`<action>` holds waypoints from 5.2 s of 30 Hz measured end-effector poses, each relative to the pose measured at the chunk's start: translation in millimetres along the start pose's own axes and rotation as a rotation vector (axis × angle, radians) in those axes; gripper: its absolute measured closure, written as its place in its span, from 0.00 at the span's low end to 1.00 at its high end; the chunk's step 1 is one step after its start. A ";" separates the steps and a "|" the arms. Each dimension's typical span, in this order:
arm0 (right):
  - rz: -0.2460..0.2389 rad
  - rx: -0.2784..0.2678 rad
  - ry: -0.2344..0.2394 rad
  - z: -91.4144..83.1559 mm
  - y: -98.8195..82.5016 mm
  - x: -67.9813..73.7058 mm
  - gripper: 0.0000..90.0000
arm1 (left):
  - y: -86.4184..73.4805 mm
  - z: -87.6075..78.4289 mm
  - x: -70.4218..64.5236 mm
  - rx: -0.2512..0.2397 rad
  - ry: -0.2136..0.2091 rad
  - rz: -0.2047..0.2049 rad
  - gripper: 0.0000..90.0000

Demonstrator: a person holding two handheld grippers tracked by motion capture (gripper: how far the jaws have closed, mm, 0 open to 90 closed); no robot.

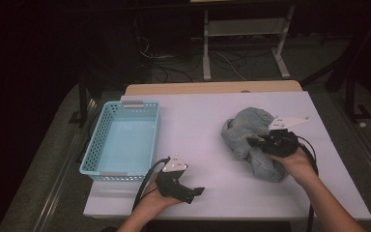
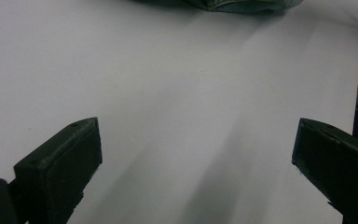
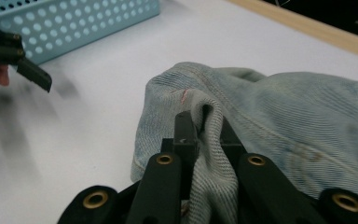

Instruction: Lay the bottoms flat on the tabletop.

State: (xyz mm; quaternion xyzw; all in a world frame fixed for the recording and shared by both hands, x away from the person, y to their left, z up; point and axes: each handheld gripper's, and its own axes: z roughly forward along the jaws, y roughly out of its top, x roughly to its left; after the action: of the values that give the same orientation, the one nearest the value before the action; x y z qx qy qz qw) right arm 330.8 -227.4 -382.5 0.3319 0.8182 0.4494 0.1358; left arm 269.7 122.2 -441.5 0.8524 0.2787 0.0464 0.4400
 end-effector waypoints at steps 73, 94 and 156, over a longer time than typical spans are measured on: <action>0.358 0.061 -0.385 -67.4 -83.3 -131.5 0.92 | -0.1 0.3 -0.5 0.003 0.002 -0.002 0.02; 0.394 0.203 -0.325 -53.7 -98.2 -139.0 0.94 | 0.0 1.6 -0.8 0.009 0.005 -0.004 0.02; 0.211 0.018 -0.138 -66.3 -40.9 -79.9 0.56 | 1.1 3.2 -0.9 0.008 -0.007 0.002 0.02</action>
State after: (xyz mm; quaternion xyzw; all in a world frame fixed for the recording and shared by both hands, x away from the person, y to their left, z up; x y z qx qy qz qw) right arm 338.4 -338.7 -385.3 0.4476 0.7715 0.4298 0.1407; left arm 270.4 118.9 -442.4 0.8545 0.2768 0.0427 0.4375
